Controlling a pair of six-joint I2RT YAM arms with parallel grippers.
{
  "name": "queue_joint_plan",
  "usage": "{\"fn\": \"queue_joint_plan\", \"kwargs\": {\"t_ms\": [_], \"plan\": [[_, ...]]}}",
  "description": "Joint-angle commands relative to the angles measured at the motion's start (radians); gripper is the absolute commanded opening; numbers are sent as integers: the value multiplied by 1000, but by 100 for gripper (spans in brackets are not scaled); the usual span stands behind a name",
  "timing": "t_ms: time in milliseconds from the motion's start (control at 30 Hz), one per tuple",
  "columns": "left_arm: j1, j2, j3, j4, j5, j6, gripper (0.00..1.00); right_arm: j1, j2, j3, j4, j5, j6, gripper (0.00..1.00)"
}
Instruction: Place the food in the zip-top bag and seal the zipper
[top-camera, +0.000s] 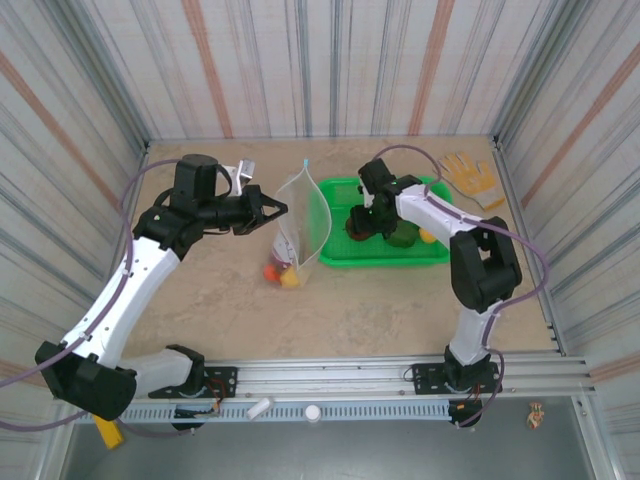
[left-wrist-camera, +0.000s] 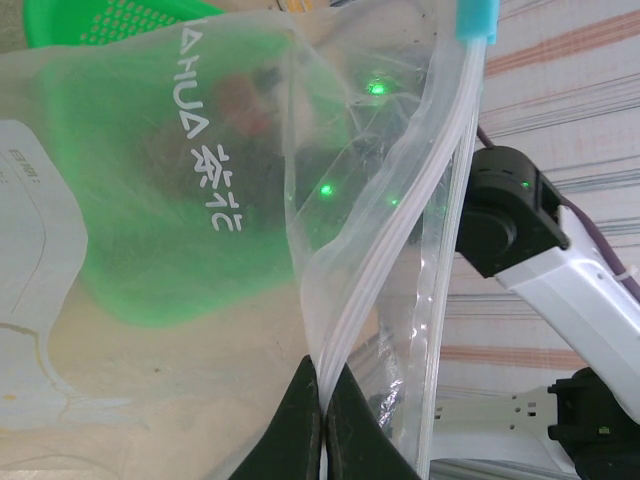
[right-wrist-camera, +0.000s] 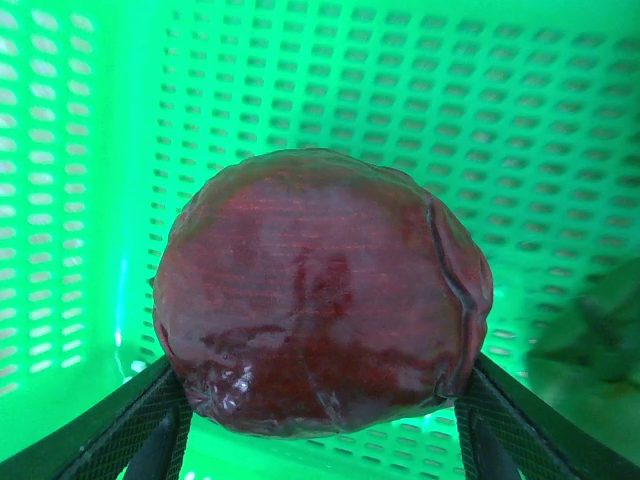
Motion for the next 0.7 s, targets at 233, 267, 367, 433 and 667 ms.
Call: {"fn": "queue_joint_plan", "kwargs": {"t_ms": [233, 267, 367, 433, 667], "plan": [[-9, -24, -2, -10, -11, 19, 0, 12, 84, 72, -65, 55, -26, 80], [-9, -23, -2, -9, -11, 20, 0, 11, 86, 73, -60, 55, -26, 84], [-9, -20, -4, -8, -10, 21, 0, 5, 101, 86, -54, 51, -26, 86], [-9, -15, -3, -7, -6, 20, 0, 0, 113, 93, -42, 44, -26, 87], [-9, -17, -6, -9, -9, 21, 0, -14, 144, 125, -6, 16, -22, 88]]}}
